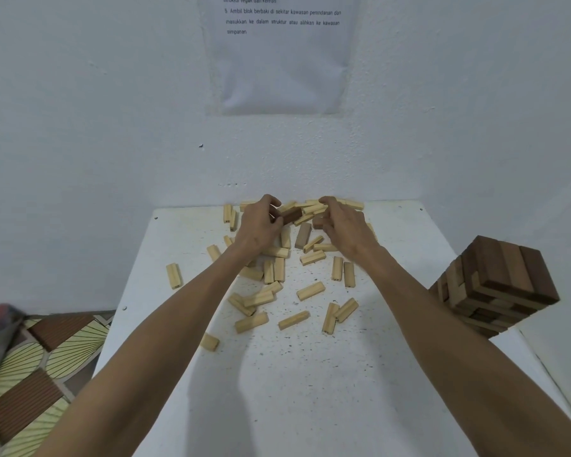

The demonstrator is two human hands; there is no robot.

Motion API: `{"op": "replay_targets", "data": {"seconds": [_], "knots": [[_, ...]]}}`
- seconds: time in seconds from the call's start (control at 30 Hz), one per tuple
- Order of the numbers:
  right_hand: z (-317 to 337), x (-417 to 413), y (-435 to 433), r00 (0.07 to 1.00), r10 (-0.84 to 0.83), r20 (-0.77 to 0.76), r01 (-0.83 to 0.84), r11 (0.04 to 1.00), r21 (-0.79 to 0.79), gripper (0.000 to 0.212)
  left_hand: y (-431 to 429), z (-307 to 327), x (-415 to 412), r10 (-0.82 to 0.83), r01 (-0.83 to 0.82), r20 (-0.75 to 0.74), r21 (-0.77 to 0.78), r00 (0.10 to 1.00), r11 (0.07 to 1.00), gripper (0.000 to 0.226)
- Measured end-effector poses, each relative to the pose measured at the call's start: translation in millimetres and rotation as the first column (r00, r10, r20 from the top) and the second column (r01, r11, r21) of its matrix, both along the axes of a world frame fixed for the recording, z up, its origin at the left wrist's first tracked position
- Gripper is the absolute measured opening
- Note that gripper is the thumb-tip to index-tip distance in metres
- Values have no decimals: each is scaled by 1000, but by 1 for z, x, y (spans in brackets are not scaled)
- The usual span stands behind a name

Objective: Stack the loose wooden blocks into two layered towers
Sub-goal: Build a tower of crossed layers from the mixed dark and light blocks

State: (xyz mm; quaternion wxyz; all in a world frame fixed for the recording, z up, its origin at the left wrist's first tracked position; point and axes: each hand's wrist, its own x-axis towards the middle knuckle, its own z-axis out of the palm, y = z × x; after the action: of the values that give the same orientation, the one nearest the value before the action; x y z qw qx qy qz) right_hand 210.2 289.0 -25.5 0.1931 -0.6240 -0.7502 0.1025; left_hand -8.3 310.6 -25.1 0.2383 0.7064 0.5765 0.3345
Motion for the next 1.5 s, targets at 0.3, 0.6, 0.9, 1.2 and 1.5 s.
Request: {"op": "replay_targets", "data": {"seconds": [0.3,0.6,0.9,1.2,1.5], "knots": [[18,-38,-4,980,-187,-70,182,981,-69,38,-9,4,-7,47,-47,54,-8,997,999,32],[13,-60,-9,940,-318,-125,292,937,-189,86,-10,4,-13,58,-57,61,-18,996,998,32],[15,-66,-14,968,-252,-15,247,960,-132,77,-13,-3,-16,63,-61,69,-33,996,998,30],[50,-62,-61,967,-92,-238,79,995,-62,80,-51,28,-27,93,-93,131,-3,987,996,16],[77,-56,-193,964,51,-259,-71,995,-69,81,-183,48,-38,71,-52,319,-68,945,996,13]]}}
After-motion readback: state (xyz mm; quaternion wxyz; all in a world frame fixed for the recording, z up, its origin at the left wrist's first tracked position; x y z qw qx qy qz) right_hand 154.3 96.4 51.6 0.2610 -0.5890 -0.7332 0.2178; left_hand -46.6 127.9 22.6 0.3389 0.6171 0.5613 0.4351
